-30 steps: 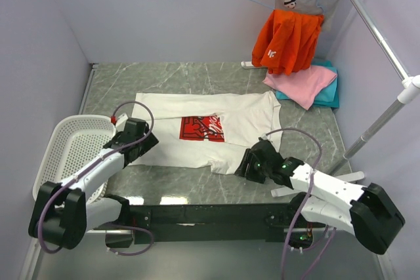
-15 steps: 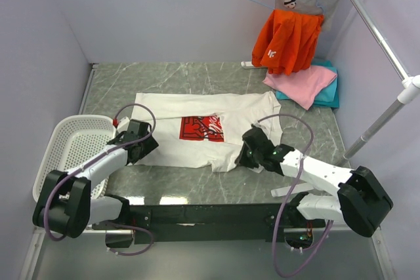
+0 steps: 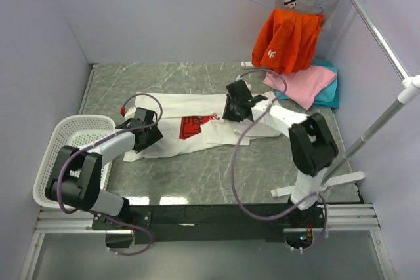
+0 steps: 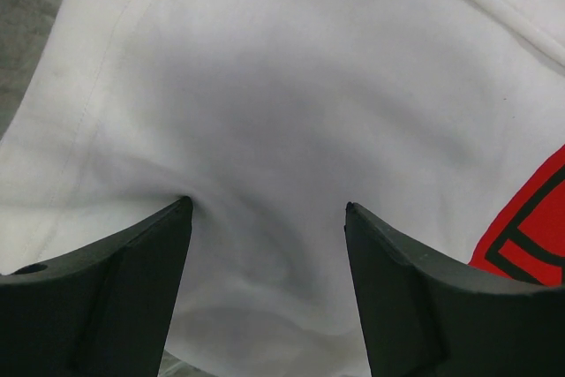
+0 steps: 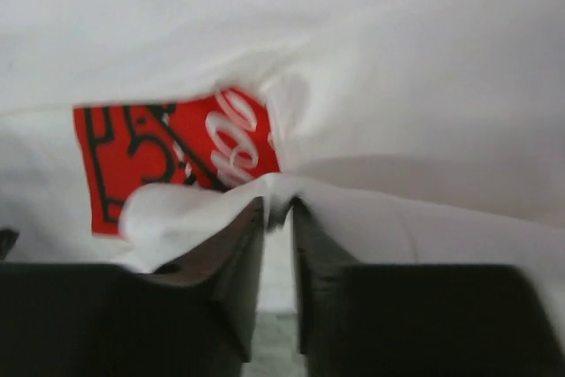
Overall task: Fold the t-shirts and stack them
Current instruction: Grap the side of the flattened tshirt closest away from the robot with both arms
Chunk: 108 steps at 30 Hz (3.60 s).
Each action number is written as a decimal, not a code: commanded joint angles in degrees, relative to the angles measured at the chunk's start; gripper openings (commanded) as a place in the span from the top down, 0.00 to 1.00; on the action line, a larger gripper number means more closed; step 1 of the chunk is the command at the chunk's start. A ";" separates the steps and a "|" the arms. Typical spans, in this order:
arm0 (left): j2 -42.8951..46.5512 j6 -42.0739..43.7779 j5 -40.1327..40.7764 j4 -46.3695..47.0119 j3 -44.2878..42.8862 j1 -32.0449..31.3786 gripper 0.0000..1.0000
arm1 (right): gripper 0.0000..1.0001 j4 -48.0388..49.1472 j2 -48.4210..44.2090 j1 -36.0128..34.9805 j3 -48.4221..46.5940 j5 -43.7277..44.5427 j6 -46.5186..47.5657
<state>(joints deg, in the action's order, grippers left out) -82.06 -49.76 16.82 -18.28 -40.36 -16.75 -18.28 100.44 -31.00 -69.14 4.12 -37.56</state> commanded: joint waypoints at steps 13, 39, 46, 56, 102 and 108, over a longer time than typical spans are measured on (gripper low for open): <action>3.30 1.95 1.28 -2.45 -1.57 -0.30 0.24 | 0.33 -4.39 -18.70 5.25 11.72 3.46 9.70; 16.05 -3.68 1.64 -9.22 3.44 -0.30 0.23 | 0.38 17.31 -14.58 7.36 31.18 -7.20 0.21; 16.50 -4.56 2.69 -10.90 4.06 -0.30 0.23 | 0.47 18.11 -12.64 7.89 30.39 -7.28 0.73; 16.84 -5.61 4.19 -13.18 3.71 -0.30 0.24 | 1.00 16.36 -20.10 7.89 32.84 -8.07 2.49; 4.98 -21.53 12.45 -11.96 7.22 -3.20 0.67 | 1.00 -9.66 -59.40 7.89 25.29 -7.99 3.63; 5.68 -18.28 10.52 -10.63 7.93 -3.11 0.99 | 1.00 -12.12 -60.72 7.89 22.30 -6.15 3.64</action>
<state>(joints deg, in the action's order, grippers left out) -75.68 -70.26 32.80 -31.73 -34.20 -19.97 -28.36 41.25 -23.35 -43.05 -4.54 -34.65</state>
